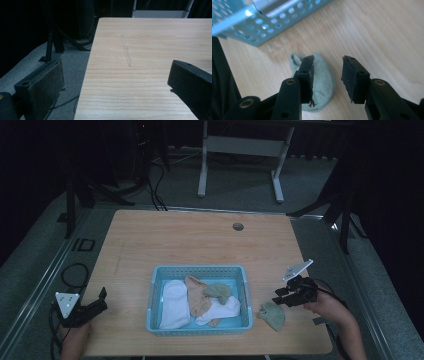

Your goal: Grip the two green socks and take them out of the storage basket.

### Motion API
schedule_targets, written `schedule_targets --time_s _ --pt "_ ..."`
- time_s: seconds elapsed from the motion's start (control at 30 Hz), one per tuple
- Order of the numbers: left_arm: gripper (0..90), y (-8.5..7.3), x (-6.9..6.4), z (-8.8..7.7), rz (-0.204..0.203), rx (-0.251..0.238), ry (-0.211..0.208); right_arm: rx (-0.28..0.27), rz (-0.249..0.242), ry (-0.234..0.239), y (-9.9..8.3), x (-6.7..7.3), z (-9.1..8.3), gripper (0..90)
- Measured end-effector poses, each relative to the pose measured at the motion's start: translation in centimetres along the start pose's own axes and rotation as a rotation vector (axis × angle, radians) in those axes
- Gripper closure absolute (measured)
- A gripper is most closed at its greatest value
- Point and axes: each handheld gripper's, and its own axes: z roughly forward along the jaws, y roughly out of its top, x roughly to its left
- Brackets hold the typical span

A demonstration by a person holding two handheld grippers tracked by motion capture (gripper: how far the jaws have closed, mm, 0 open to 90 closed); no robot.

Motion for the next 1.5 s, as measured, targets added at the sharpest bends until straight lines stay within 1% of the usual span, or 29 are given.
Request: schedule_targets --time_s 0.13,0.2,0.23,0.4,0.57,0.63,0.83,0.97,1.27,1.5 --pt "0.4 0.0 0.0 0.0 0.000 0.001 -0.001 -0.006 -0.038 -0.014 1.7 0.7 -0.5 61.1" --pt "0.4 0.0 0.0 0.0 0.000 0.001 -0.001 -0.013 -0.058 -0.010 2.6 1.0 -0.7 60.9" --pt "0.4 0.0 0.0 0.0 0.000 0.001 -0.001 -0.013 -0.058 -0.010 2.6 1.0 -0.7 60.9" --pt "0.4 0.0 0.0 0.0 0.000 0.000 -0.002 -0.021 -0.090 -0.006 4.7 1.7 -0.9 60.4" --pt "0.4 0.0 0.0 0.0 0.001 0.000 -0.003 -0.024 -0.120 -0.003 6.3 2.3 -0.9 60.3" --pt "0.4 0.0 0.0 0.0 0.001 -0.001 -0.004 -0.030 -0.127 0.003 6.9 2.5 -0.8 60.3" --pt "0.4 0.0 0.0 0.0 0.000 -0.001 -0.004 -0.042 -0.153 -0.003 8.7 3.2 -0.4 60.7" --pt "0.4 0.0 0.0 0.0 0.001 -0.001 -0.004 -0.018 -0.180 0.004 9.8 3.7 0.4 60.7" --pt "0.4 0.0 0.1 0.0 0.000 -0.003 -0.007 0.026 -0.219 0.047 11.8 4.8 2.8 59.0" --pt "0.4 0.0 0.0 0.0 0.001 -0.004 -0.008 0.044 -0.237 0.073 13.2 5.6 4.7 58.5"
